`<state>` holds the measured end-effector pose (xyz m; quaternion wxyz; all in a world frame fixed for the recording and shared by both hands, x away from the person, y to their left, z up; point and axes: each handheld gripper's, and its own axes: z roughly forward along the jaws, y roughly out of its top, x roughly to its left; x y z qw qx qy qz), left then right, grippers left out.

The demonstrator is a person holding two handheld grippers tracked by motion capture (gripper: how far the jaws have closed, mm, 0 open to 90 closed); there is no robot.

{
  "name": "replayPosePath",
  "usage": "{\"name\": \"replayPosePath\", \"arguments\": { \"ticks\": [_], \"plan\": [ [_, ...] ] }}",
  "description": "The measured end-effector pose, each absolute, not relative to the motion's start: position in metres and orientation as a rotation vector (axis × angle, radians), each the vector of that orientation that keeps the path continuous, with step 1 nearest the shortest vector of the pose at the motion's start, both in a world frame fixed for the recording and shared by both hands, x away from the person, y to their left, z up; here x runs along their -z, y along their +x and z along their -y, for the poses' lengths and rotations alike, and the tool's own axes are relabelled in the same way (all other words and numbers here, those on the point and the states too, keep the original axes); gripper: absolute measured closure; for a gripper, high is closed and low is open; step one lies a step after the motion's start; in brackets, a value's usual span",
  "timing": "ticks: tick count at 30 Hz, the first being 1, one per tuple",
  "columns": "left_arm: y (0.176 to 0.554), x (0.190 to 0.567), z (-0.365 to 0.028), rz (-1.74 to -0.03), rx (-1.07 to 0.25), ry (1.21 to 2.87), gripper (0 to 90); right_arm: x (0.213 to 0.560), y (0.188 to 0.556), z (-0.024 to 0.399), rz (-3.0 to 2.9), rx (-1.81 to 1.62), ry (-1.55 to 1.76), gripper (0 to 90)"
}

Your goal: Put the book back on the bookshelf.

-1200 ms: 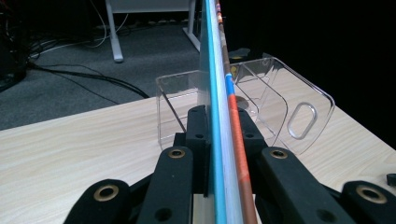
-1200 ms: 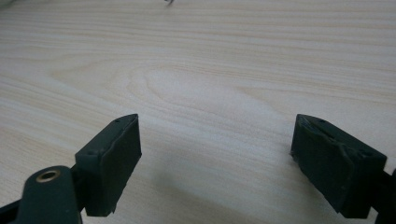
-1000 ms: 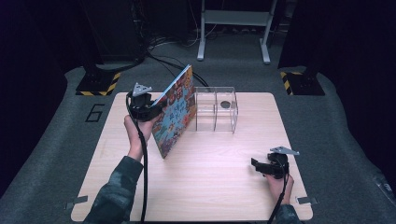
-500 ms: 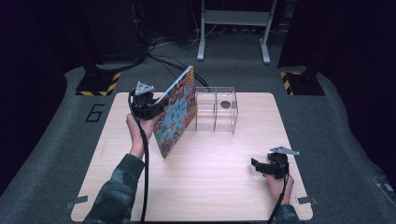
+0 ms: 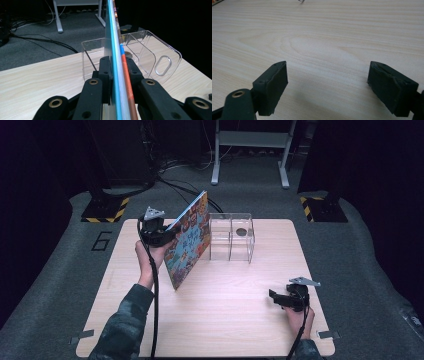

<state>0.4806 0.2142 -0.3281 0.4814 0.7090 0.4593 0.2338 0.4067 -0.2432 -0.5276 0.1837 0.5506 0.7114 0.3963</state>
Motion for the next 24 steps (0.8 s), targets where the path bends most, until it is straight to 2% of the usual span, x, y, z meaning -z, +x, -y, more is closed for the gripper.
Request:
{"name": "replayPosePath", "arguments": {
  "ticks": [4, 9, 13, 22, 24],
  "plan": [
    [0.478, 0.326, -0.217, -1.110, -0.570, 1.708, 75.0, 0.528, 0.407, 0.243, -2.005, -1.118, 1.554, 15.7],
    [0.474, 0.321, -0.218, -1.108, -0.583, 1.731, 62.0, 0.528, 0.407, 0.243, -2.006, -1.117, 1.554, 15.8],
    [0.473, 0.321, -0.221, -1.111, -0.585, 1.752, 56.8, 0.528, 0.407, 0.243, -2.006, -1.113, 1.553, 15.8],
    [0.462, 0.322, -0.226, -1.107, -0.544, 1.765, 35.0, 0.527, 0.406, 0.243, -2.005, -1.109, 1.561, 15.9],
    [0.457, 0.320, -0.226, -1.104, -0.565, 1.758, 27.9, 0.527, 0.407, 0.243, -2.007, -1.110, 1.550, 15.9]
  ]
}}
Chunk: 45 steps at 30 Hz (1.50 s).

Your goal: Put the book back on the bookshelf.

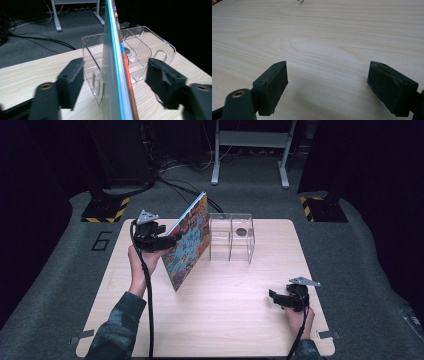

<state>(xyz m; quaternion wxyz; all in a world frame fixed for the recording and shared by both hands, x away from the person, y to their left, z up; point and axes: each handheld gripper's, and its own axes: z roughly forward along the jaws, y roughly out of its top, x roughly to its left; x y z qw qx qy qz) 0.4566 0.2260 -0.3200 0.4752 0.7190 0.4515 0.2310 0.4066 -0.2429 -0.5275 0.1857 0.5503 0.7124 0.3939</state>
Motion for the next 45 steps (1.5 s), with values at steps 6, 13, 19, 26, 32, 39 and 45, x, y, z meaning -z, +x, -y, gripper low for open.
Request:
{"name": "replayPosePath", "arguments": {
  "ticks": [6, 13, 19, 26, 32, 39, 45],
  "plan": [
    [0.437, 0.315, -0.230, -1.070, -0.585, 1.779, 15.5, 0.528, 0.407, 0.241, -2.009, -1.089, 1.540, 15.7],
    [0.411, 0.319, -0.241, -1.040, -0.631, 1.829, 4.5, 0.528, 0.407, 0.238, -2.019, -1.051, 1.513, 14.9],
    [0.392, 0.329, -0.254, -1.043, -0.660, 1.846, 2.0, 0.528, 0.407, 0.236, -2.020, -1.031, 1.518, 14.5],
    [0.373, 0.353, -0.269, -1.058, -0.668, 1.871, 0.1, 0.528, 0.407, 0.235, -2.021, -1.025, 1.509, 14.4],
    [0.357, 0.389, -0.279, -1.096, -0.662, 1.924, 0.1, 0.528, 0.407, 0.235, -2.025, -1.017, 1.511, 14.3],
    [0.352, 0.432, -0.287, -1.168, -0.623, 1.950, 0.1, 0.528, 0.407, 0.234, -2.027, -1.014, 1.506, 14.2],
    [0.352, 0.477, -0.293, -1.235, -0.608, 1.989, 0.0, 0.528, 0.407, 0.233, -2.025, -1.007, 1.498, 13.6]
  ]
}}
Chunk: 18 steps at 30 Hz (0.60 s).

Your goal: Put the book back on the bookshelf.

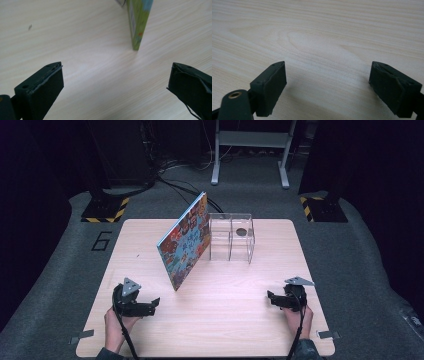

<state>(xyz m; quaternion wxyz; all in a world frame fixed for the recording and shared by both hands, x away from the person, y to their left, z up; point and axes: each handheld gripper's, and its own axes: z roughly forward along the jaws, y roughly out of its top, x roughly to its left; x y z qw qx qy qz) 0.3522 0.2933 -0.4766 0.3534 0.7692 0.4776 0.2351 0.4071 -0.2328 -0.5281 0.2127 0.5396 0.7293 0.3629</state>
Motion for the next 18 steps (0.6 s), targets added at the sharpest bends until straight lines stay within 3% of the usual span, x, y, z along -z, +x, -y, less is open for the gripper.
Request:
{"name": "replayPosePath", "arguments": {
  "ticks": [8, 18],
  "plan": [
    [0.356, 0.525, -0.302, -1.271, -0.573, 2.029, 0.0, 0.528, 0.408, 0.230, -2.055, -0.978, 1.482, 9.8],
    [0.358, 0.533, -0.303, -1.296, -0.570, 2.018, 0.0, 0.529, 0.409, 0.224, -2.066, -0.921, 1.455, 5.3]
  ]
}}
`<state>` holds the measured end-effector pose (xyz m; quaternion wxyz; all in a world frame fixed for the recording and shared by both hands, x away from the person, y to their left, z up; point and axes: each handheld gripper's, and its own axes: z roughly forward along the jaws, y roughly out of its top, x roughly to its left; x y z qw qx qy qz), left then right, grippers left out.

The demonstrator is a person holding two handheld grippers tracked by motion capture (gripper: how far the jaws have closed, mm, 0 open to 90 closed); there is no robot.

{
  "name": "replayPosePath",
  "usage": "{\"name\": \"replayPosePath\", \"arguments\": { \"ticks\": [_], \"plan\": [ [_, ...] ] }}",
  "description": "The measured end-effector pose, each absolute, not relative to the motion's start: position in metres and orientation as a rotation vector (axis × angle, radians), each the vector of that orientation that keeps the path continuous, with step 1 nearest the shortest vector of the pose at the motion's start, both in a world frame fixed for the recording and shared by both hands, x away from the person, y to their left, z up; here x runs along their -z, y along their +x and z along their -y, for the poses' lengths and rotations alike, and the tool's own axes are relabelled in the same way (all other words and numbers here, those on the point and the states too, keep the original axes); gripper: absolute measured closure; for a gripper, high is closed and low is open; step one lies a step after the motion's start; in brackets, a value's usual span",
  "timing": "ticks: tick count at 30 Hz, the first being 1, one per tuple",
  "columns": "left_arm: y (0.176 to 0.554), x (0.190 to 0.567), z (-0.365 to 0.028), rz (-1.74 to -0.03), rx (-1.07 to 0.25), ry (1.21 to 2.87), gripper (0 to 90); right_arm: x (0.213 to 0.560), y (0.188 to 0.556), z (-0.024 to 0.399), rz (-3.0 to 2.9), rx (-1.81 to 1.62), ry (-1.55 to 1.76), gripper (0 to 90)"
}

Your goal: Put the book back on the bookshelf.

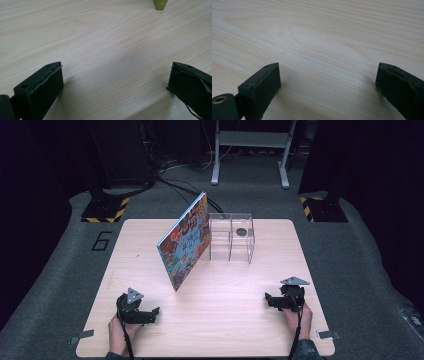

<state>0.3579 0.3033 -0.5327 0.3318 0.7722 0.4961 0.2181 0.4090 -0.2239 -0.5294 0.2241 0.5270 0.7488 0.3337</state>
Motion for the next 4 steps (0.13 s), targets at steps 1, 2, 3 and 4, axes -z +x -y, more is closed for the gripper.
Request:
{"name": "replayPosePath", "arguments": {
  "ticks": [1, 2, 3, 4],
  "plan": [
    [0.3579, 0.5327, -0.3033, -1.296, -0.569, 2.019, 0.0, 0.5294, 0.4089, 0.2236, -2.066, -0.921, 1.458, 5.2],
    [0.3579, 0.5327, -0.3033, -1.297, -0.569, 2.018, 0.0, 0.5292, 0.4088, 0.2239, -2.075, -0.922, 1.455, 4.9],
    [0.3579, 0.5327, -0.3033, -1.296, -0.569, 2.018, 0.0, 0.5291, 0.4088, 0.2239, -2.076, -0.920, 1.455, 4.8],
    [0.3579, 0.5327, -0.3034, -1.295, -0.569, 2.019, 0.0, 0.5292, 0.4088, 0.2239, -2.076, -0.920, 1.456, 4.7]
  ]
}}
